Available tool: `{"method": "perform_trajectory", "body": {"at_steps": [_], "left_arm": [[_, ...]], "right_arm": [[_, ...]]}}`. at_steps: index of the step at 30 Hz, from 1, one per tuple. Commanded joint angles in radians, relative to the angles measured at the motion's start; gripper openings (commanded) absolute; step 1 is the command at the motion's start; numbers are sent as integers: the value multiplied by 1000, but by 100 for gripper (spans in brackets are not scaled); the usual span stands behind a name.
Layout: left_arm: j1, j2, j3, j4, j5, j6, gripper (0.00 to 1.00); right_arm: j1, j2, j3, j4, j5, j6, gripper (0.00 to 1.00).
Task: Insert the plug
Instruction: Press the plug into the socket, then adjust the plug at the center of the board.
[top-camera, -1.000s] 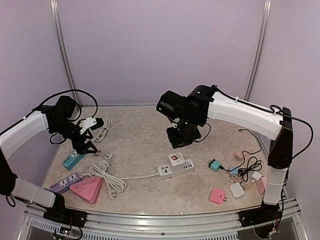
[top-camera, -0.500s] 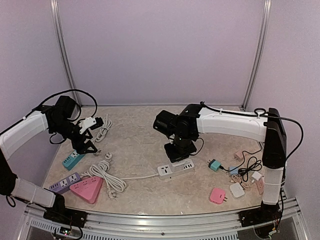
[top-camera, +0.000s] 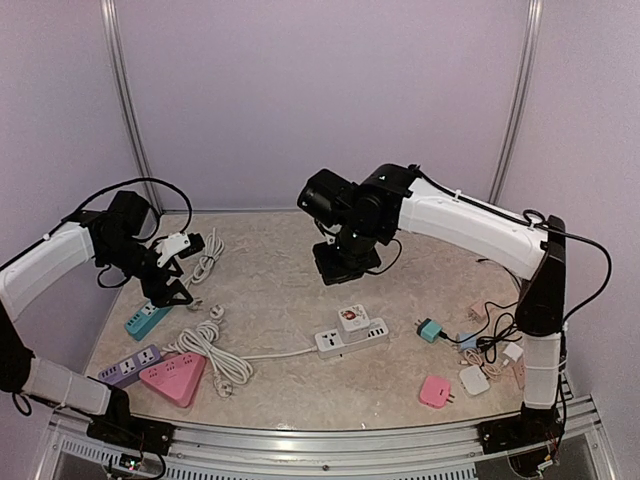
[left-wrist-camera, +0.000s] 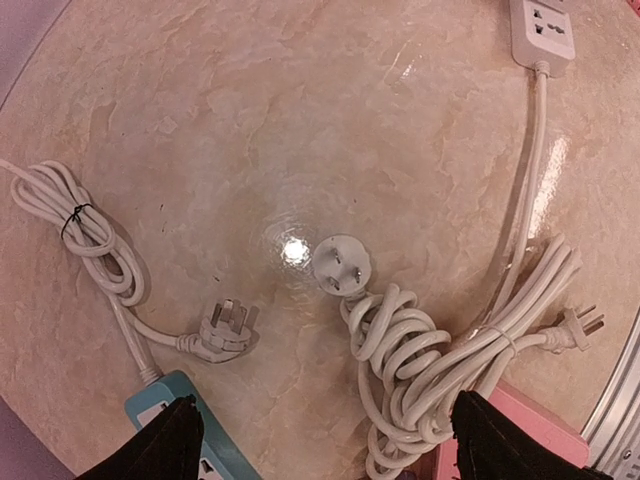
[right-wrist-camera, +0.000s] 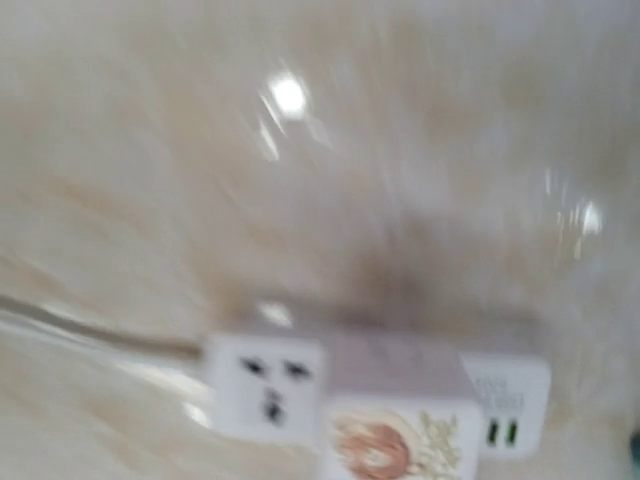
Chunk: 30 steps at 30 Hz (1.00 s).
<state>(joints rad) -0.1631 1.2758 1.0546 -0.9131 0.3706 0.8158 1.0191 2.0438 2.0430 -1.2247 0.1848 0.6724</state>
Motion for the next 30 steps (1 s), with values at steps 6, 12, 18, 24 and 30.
{"method": "perform_trajectory", "body": {"at_steps": [6,12,18,24,30], "left_arm": [[19,-45,-13,-13,1,-8,84],[32,-69,-26,-2,7,-20,85],[34,-68,-36,28,20,-34,85],[36,-98,-59,32,28,-32,85],[36,-81,-71,54,4,-35,85]], "right_arm": [[-158,-174,-146,-86,186,30,73],[-426,-345,-545,4,220,127,95],[-554,-491,-878,513,-27,253,66],[-653,-400,-910,389,159,276,50],[-719,-414,-1004,407,232,280,51]]}}
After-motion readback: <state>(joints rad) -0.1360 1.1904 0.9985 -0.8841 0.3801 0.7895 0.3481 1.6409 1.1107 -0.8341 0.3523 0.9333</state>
